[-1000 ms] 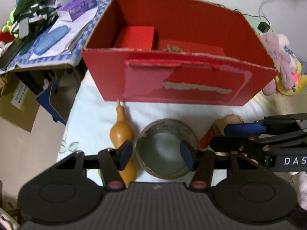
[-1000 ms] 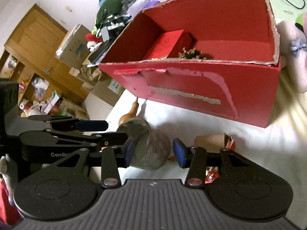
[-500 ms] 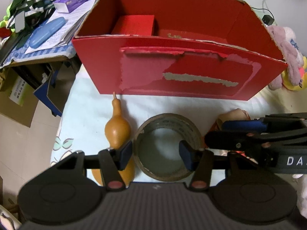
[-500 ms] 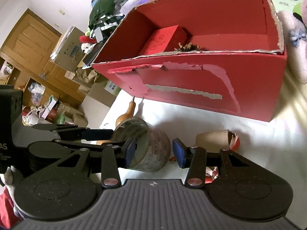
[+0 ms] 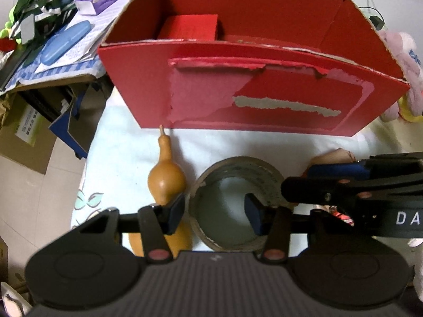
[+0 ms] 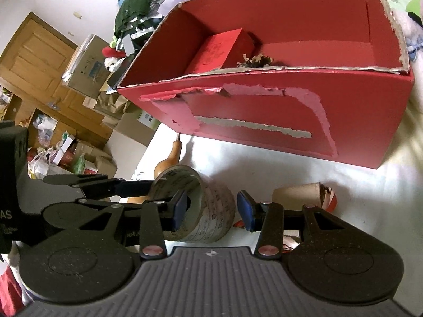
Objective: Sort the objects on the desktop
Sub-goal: 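Move the right gripper back to the patterned cylindrical tin, then grasp the patterned tin by its rim with the right gripper, then carry the tin into the red box with the right gripper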
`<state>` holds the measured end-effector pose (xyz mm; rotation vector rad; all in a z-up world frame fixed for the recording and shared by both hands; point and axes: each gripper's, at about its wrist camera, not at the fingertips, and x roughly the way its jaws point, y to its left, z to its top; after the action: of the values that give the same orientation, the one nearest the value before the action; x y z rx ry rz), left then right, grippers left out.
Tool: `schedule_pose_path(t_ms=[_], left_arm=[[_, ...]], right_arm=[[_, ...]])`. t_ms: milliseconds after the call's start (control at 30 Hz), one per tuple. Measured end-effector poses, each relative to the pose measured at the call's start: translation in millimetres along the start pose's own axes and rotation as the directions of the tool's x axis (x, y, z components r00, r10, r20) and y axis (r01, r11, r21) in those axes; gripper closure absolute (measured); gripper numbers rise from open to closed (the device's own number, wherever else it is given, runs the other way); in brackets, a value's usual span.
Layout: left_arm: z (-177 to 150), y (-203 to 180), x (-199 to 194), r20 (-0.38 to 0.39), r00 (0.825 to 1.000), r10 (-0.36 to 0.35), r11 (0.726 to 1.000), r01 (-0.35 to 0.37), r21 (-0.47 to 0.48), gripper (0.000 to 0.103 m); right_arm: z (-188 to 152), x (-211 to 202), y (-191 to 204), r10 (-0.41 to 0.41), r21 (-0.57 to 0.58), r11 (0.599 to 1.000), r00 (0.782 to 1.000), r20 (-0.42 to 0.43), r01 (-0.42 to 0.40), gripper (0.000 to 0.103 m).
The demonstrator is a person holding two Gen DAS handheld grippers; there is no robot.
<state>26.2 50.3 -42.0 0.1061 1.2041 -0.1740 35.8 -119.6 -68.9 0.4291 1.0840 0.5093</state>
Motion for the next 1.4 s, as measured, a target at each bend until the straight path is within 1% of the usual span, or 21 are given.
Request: schedule_pose_path(t_ms=[100,167,233,267,333,467,533,567,600,633,667,700,733,800,867,1000,1167,1300,1400], left_arm=[[0,1,3,-0.008,1.0,0.012,1.0,-0.012,0.003,0.053],[-1,1,5,-0.012,1.0,0.019,1.0,-0.019,0.003,0.055],[-1,0,6,-0.016,1.0,0.027,1.0,-0.027,0.006,0.063],[-1,0,7,-0.018,0.999,0.03,1.0,-0.03,0.008,0.065],[-2,-1,9,-0.024,0.999,0.03,0.999,-0.03,0.01,0.075],[-5,-2,12,-0.024,0.998,0.052,0.999,-0.051,0.018,0.081],[-5,-1,13,-0.023,0.998,0.052,0.999,-0.051,0.015,0.081],[-5,-1,13,-0.022,0.998,0.051,0.999,-0.05,0.014,0.081],[-5,-1,12,-0.02,0.998,0.051,0.999,-0.051,0.016,0.083],[-5,-2,11,-0.015,0.998,0.057,0.998,-0.056,0.023,0.088],[-5,-4,9,-0.012,0.998,0.061,0.998,-0.061,0.031,0.091],[-5,-6,6,-0.009,0.998,0.059,0.997,-0.059,0.04,0.092],[-4,-9,3,-0.001,0.999,0.053,0.997,-0.053,0.052,0.092],[-4,-17,-1,0.006,0.999,0.045,0.996,-0.046,0.077,0.096],[-4,-27,-6,0.009,0.999,0.041,0.993,-0.042,0.107,0.096],[-1,-47,-22,0.022,1.0,-0.019,0.986,0.015,0.166,0.097],[8,-76,-54,0.072,0.991,-0.109,0.96,0.086,0.267,0.097],[25,-98,-81,0.131,0.973,-0.189,0.927,0.133,0.351,0.097],[40,-114,-101,0.188,0.951,-0.245,0.901,0.152,0.405,0.097]], right_arm=[[0,2,2,-0.003,-0.006,1.0,1.0,-0.009,0.003,0.058],[0,3,4,-0.004,-0.01,1.0,1.0,-0.014,0.004,0.061],[0,5,5,-0.008,-0.011,1.0,1.0,-0.02,0.008,0.061],[0,7,5,-0.014,-0.012,1.0,1.0,-0.025,0.014,0.062],[0,10,6,-0.025,-0.013,1.0,0.999,-0.034,0.025,0.063],[-1,19,7,-0.052,-0.015,0.999,0.997,-0.059,0.052,0.068],[-1,24,5,-0.05,0.001,0.999,0.996,-0.071,0.051,0.068],[-2,25,3,-0.045,0.01,0.999,0.996,-0.074,0.046,0.07],[-2,26,2,-0.039,0.022,0.999,0.996,-0.077,0.041,0.072],[-2,25,0,-0.031,0.032,0.999,0.996,-0.078,0.034,0.075],[-2,24,0,-0.021,0.036,0.999,0.997,-0.075,0.023,0.082],[-3,21,1,-0.015,0.031,0.999,0.997,-0.073,0.017,0.084],[-3,18,3,-0.035,0.012,0.999,0.997,-0.068,0.036,0.085],[-4,12,7,-0.072,-0.035,0.997,0.996,-0.059,0.07,0.087],[-5,4,6,-0.085,-0.039,0.996,0.994,-0.062,0.082,0.087],[-7,-21,3,-0.107,-0.037,0.994,0.994,-0.037,0.106,0.086],[-9,-64,-2,-0.147,-0.01,0.989,0.989,0.012,0.147,0.086],[-6,-105,0,-0.196,0.003,0.98,0.978,0.072,0.197,0.086],[0,-135,0,-0.237,0.015,0.971,0.96,0.149,0.237,0.086]])
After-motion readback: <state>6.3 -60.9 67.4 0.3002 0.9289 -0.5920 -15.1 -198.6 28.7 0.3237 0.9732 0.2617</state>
